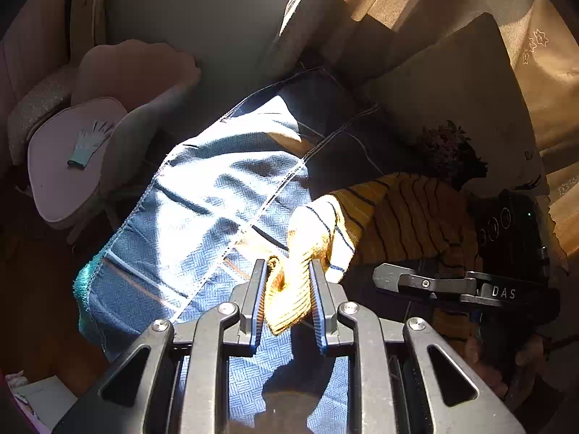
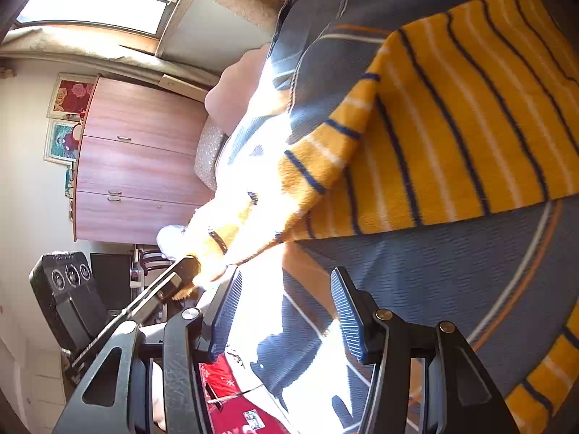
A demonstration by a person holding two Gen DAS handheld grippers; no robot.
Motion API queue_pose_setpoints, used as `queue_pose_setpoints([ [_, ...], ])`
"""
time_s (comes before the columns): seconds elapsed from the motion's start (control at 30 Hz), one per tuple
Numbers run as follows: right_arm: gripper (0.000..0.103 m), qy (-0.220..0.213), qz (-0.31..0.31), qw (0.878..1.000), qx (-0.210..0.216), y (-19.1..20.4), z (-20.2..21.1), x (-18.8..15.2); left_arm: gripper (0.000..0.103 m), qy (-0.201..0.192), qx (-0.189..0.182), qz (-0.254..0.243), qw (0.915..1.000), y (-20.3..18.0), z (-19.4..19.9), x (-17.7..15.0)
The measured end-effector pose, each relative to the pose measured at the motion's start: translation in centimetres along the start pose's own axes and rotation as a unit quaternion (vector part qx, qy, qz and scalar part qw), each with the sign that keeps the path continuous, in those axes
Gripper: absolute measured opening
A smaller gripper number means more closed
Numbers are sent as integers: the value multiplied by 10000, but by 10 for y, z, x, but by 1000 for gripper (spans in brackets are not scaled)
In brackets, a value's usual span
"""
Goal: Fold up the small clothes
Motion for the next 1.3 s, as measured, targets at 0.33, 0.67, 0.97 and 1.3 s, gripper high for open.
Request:
queue_pose_setpoints([
  [0.33,5,-269,487,9974,-459,28,-18,4,22,101,-23,28,9999,-11,3,-26],
  [0.67,4,-401,711,9918,-987,-28,108,-13,43,163,438,-345,9983,-34,14,-45],
  [0.97,5,-1313,-265,9535,-2700,-200,314,-16,44,12,1551,-1311,9792,-100,5,-72],
  [1.3,31,-1686,-1193,9300,-3041,-311,351,-64,46,-21,1895,-1935,9626,-187,-7,-112],
])
Point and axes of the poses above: each gripper's, at about its wrist camera, not at the fingertips, and z roughly against the way its jaws point, y to its left, x to its top, the point moved 9 cm from there along -z, roughly the way its jaws point, and after that the axes turned 3 degrees about z, right-handed, at the moved point
